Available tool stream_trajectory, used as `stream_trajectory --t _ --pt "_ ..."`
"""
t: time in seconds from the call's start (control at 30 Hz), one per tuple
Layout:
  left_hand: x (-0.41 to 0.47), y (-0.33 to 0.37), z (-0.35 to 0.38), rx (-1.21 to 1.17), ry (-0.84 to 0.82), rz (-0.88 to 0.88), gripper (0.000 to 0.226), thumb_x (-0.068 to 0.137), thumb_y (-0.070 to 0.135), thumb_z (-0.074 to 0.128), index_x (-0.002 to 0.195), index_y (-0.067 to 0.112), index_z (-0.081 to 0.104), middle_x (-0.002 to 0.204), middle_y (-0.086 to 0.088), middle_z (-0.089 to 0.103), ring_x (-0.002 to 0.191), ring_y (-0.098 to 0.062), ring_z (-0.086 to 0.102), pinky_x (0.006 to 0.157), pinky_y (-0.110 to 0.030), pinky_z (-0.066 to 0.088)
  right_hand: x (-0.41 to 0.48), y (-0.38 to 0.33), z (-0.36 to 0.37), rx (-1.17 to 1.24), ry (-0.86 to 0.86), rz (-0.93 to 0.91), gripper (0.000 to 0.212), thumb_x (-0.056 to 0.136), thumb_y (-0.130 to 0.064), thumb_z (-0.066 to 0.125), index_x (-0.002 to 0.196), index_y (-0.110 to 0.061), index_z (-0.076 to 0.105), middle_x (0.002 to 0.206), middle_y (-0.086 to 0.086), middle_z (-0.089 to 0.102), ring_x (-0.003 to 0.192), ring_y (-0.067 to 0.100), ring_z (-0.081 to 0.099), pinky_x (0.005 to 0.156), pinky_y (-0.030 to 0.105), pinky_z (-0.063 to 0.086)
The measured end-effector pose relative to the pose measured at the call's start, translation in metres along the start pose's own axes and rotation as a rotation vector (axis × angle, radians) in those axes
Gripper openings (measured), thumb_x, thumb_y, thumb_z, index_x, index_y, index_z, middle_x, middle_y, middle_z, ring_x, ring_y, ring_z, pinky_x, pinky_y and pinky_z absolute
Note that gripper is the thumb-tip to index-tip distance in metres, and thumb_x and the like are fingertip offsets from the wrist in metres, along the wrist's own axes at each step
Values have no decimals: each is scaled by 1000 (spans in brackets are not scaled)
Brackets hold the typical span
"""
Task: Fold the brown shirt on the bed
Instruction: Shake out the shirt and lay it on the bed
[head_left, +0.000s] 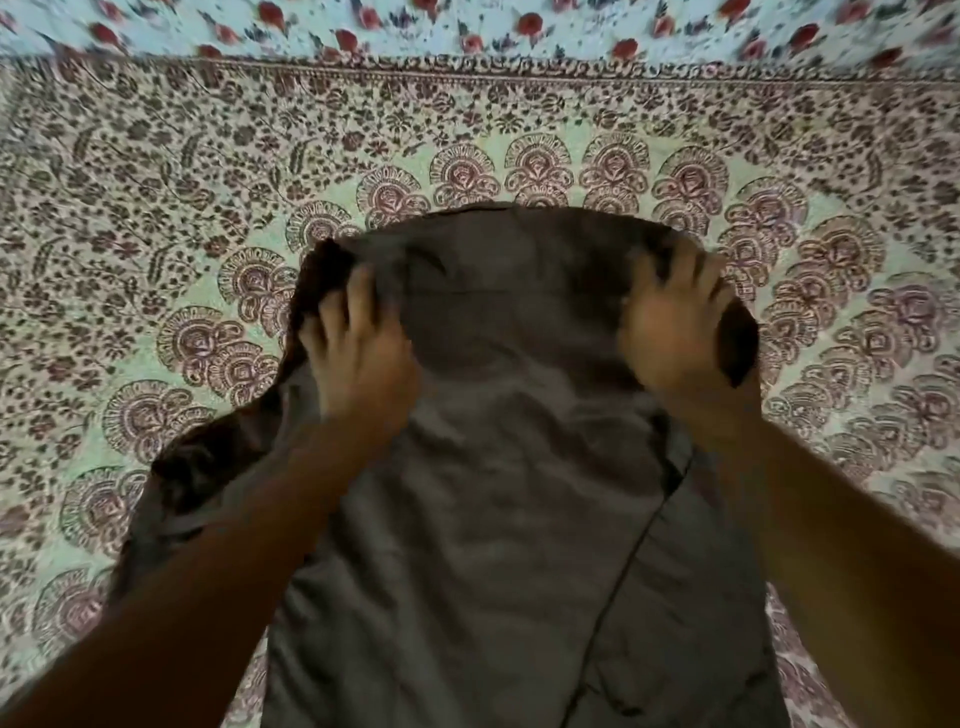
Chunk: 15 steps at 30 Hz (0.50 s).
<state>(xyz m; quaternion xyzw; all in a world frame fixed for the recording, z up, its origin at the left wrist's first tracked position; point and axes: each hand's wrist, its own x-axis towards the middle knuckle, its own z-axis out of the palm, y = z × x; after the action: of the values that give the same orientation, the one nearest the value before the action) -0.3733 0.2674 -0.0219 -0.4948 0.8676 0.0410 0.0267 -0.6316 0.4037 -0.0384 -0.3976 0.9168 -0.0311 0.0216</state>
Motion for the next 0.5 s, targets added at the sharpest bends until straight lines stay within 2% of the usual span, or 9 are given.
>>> stream_trajectory --t 0.07,0.1,0.17,0.23,0.27,0.33,0.37,0.43,0.5 --pt "-40 14 30 -91 -32 140 57 94 43 56 145 18 49 159 -12 37 132 -40 45 102 -54 42 -71 -21 30 84 -47 -271 56 95 -38 57 147 -21 47 160 20 32 135 49 38 99 64 40" --pt "-56 10 45 -122 -81 172 60 96 50 50 149 22 45 160 -8 37 135 -37 45 103 -51 43 -104 -23 45 92 -107 -391 60 97 -51 50 152 -28 42 165 13 28 138 44 38 99 62 41" --pt "-75 -13 71 -176 -156 182 69 99 60 40 160 31 28 170 2 21 152 -29 28 115 -51 37 -137 -2 63 54 -183 -485 68 96 -70 38 158 -43 27 171 -1 15 150 33 29 109 61 36" --pt "-77 -40 81 -293 -164 121 70 101 61 40 162 37 16 173 7 4 158 -25 14 123 -51 29 -135 34 76 113 -93 -329 70 95 -73 38 158 -43 28 171 0 13 153 34 23 116 60 29" --pt "-77 -47 80 -368 -193 26 70 102 60 41 162 41 11 173 6 3 157 -26 18 123 -49 30 -129 52 77 147 -45 -190 70 96 -70 38 158 -39 30 171 5 15 151 40 24 118 59 29" --pt "-84 -48 77 -370 -196 -155 71 102 59 40 162 40 7 172 -1 12 153 -32 29 117 -51 35 -118 73 68 193 -27 69 74 98 -67 34 160 -28 28 168 17 17 148 48 23 117 62 29" --pt "-91 -42 76 -298 -152 -162 70 103 58 38 163 35 10 171 -4 15 152 -34 30 115 -53 36 -116 68 62 193 -34 135 74 99 -64 32 160 -22 27 168 19 16 150 48 20 116 65 28" --pt "-128 -24 79 -214 -99 -47 70 104 57 34 163 24 17 172 -5 14 156 -31 21 119 -53 31 -141 35 52 105 -21 68 68 102 -53 35 158 -15 30 168 19 14 154 43 14 116 64 26" --pt "-188 -7 89 -180 -123 112 73 102 59 32 163 23 17 173 -2 11 159 -25 12 125 -51 23 -203 1 55 109 -54 -200 64 101 -49 40 157 -17 35 169 14 17 155 37 17 116 59 28"
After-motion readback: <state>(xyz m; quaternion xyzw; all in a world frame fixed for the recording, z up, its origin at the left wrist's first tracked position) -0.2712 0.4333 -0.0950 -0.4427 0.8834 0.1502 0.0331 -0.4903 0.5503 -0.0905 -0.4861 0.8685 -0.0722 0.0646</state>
